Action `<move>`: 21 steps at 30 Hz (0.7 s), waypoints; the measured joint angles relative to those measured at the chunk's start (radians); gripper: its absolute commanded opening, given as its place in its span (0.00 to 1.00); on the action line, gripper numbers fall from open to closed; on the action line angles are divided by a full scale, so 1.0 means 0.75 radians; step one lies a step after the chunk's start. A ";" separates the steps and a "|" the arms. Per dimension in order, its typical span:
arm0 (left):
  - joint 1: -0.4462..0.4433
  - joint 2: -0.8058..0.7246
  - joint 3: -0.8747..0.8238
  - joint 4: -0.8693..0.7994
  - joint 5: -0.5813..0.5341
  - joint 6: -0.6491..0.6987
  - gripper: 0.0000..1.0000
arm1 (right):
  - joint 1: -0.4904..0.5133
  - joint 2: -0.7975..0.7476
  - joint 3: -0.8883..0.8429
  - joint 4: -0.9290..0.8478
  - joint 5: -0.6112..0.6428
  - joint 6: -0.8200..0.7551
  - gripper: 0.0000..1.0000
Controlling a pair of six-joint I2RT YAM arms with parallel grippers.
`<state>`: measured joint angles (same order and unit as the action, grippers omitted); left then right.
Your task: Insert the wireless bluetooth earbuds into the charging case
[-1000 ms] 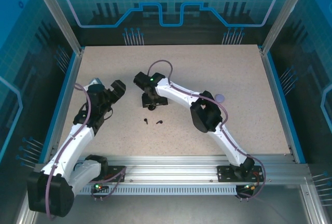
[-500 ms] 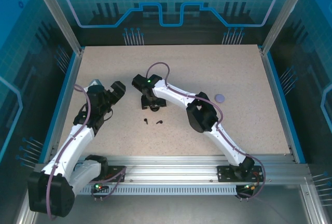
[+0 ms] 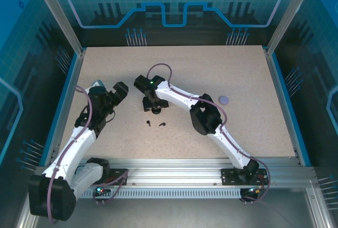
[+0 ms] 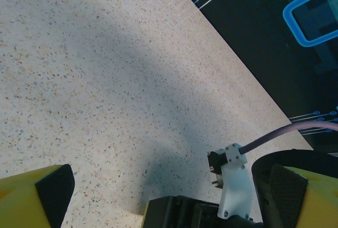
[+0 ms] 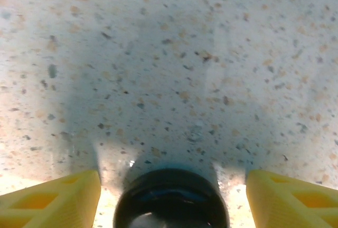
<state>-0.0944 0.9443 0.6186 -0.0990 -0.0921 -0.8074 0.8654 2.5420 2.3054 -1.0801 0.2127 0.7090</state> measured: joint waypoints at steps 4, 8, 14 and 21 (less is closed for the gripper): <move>0.000 0.000 0.001 0.005 0.010 0.000 0.99 | 0.000 -0.001 -0.016 0.045 -0.025 -0.143 0.73; 0.000 0.004 0.001 0.020 0.016 -0.001 0.99 | -0.001 -0.004 -0.027 0.044 -0.044 -0.245 0.73; 0.000 0.023 0.001 0.026 0.026 -0.001 0.99 | -0.003 -0.056 -0.124 0.102 -0.049 -0.347 0.67; 0.000 0.057 0.001 0.038 0.040 -0.006 0.99 | -0.003 -0.139 -0.274 0.190 -0.050 -0.386 0.43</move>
<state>-0.0944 0.9871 0.6189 -0.0708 -0.0624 -0.8116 0.8635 2.4374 2.0998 -0.9375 0.1749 0.4198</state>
